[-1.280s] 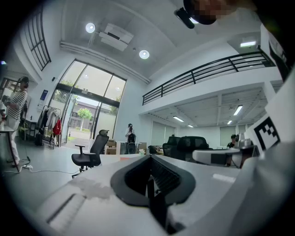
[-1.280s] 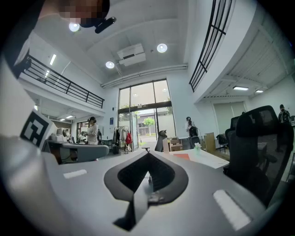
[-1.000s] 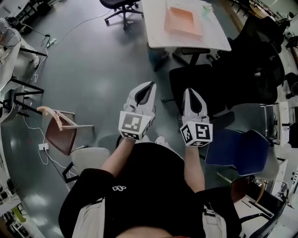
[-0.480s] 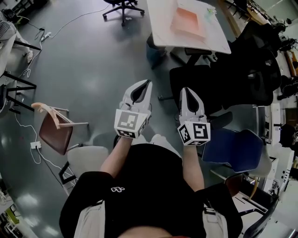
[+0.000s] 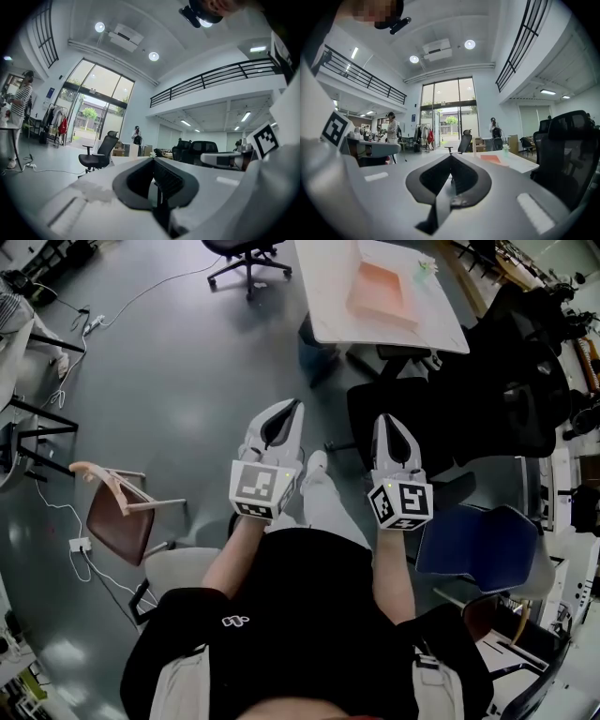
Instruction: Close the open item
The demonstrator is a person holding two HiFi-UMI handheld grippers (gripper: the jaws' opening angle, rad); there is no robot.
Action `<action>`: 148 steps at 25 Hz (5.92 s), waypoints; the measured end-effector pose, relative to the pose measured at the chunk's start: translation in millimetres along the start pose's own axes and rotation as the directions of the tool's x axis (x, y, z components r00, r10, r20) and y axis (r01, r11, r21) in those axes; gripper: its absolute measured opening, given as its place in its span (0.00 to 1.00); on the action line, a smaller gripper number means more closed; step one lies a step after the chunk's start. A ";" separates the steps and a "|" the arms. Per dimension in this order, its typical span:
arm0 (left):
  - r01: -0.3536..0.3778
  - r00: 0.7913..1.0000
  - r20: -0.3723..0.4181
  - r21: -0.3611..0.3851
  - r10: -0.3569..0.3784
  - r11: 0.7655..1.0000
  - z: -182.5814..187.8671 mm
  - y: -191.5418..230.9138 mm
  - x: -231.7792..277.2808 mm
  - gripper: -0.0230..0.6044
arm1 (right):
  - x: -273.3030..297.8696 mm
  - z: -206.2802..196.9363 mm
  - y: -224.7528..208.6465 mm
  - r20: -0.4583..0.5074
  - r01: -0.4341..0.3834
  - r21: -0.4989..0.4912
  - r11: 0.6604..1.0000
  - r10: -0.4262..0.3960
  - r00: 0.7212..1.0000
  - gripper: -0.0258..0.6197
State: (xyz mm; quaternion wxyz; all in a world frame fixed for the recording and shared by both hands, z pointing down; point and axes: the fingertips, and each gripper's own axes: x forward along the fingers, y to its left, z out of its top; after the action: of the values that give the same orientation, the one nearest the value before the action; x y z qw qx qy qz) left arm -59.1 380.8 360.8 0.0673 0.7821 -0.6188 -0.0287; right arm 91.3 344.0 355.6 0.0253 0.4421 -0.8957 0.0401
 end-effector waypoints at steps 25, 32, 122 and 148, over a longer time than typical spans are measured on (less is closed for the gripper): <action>-0.054 0.998 -0.035 0.057 0.057 0.997 37.7 121.4 387.2 0.02 | 335.0 35.6 -210.4 0.032 -0.067 -0.013 0.998 0.067 0.997 0.04; -0.036 0.997 -0.074 0.035 0.038 0.999 25.2 133.1 422.8 0.02 | 371.5 46.3 -222.8 0.025 -0.063 -0.031 0.998 0.064 0.998 0.04; 0.341 0.899 -0.277 -0.041 -0.338 0.939 -37.7 84.9 540.1 0.02 | 406.3 -58.8 -324.6 -0.256 0.218 0.097 0.971 -0.188 0.948 0.12; 0.409 0.822 -0.407 -0.066 -0.398 0.910 -84.9 67.6 549.7 0.02 | 383.2 -150.1 -405.6 -0.387 0.410 0.214 0.886 -0.309 0.869 0.14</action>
State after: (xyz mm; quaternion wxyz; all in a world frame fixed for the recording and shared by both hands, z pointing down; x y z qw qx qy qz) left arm 14.4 -162.7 475.5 0.1789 0.8841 -0.4115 0.1305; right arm 181.9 -190.3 556.0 0.1226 0.5877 -0.7624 0.2415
